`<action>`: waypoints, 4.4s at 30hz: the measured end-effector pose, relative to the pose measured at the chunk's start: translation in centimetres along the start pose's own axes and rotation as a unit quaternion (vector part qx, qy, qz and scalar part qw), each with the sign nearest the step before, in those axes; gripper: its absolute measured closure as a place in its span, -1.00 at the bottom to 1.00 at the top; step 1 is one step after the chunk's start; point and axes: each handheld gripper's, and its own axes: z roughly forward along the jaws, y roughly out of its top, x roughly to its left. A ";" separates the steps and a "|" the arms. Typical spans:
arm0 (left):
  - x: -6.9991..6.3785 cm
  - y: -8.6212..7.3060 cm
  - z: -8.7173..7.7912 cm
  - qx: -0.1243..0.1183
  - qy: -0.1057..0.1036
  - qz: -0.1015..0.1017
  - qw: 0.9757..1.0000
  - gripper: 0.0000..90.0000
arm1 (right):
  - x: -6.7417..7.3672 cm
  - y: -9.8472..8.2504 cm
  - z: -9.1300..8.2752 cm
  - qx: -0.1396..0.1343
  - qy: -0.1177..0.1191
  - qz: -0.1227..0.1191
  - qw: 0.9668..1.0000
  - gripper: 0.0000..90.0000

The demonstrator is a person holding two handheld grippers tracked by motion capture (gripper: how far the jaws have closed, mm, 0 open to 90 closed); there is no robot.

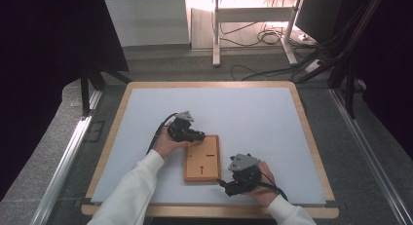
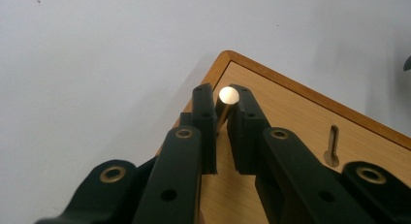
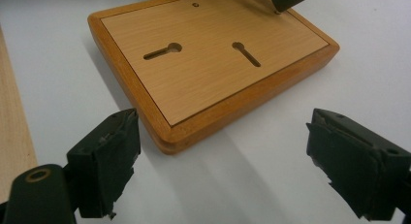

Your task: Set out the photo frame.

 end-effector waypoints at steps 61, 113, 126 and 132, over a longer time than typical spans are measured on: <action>0.7 0.0 -0.9 -0.024 0.011 -0.045 0.999 0.33 | 3.1 3.1 1.8 -0.023 -0.130 -0.167 0.977 -0.10; -1.1 -7.9 -7.0 -0.020 0.099 -0.029 0.994 -0.24 | 1.2 6.4 1.1 -0.008 -0.124 -0.181 0.976 0.16; -1.1 -8.0 -6.9 -0.018 0.097 -0.034 0.994 -0.24 | 0.4 8.3 1.2 0.004 -0.100 -0.205 0.974 0.30; -1.0 -8.1 -6.9 -0.019 0.097 -0.036 0.994 -0.24 | 0.5 8.6 1.3 0.005 -0.099 -0.219 0.971 0.34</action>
